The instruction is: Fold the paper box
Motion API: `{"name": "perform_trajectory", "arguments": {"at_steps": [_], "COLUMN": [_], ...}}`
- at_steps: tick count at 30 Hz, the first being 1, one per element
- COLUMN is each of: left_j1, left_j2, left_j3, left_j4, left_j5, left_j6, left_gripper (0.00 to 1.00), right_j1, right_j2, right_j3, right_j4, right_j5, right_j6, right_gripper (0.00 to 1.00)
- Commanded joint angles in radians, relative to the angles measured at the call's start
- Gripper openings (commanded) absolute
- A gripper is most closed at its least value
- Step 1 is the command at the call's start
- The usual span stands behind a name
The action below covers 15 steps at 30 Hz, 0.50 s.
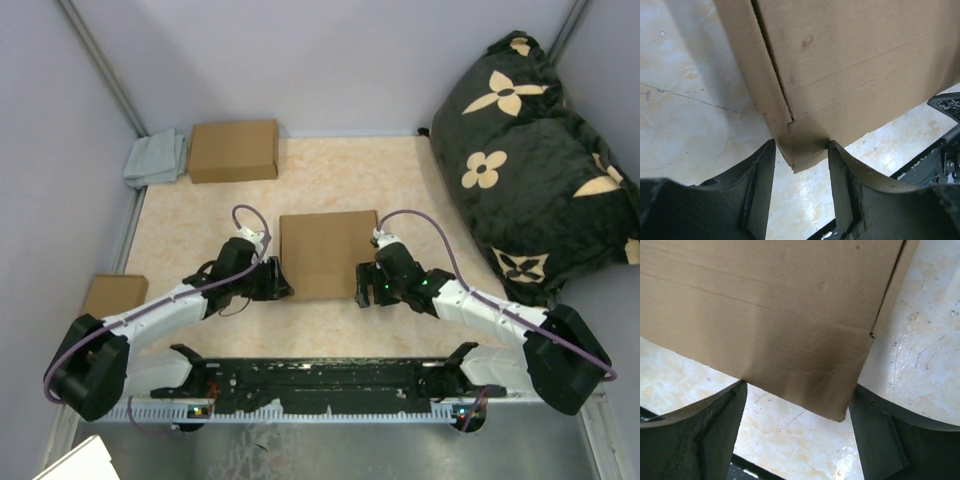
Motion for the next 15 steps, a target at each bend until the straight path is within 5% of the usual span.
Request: {"name": "perform_trajectory", "arguments": {"at_steps": [1, 15], "left_j1": [-0.007, -0.007], "left_j2": [0.024, -0.009], "left_j3": [-0.026, -0.023], "left_j4": [0.042, 0.0], "left_j5": [-0.07, -0.175], "left_j6": [0.02, 0.016], "left_gripper": [0.51, 0.46], "right_j1": [0.01, 0.009], "right_j2": [0.028, 0.007], "right_j3": [-0.018, -0.041], "right_j4": [0.062, 0.089], "right_j5": [0.079, 0.108], "right_j6": [-0.006, -0.018], "right_gripper": [0.8, 0.73]}}
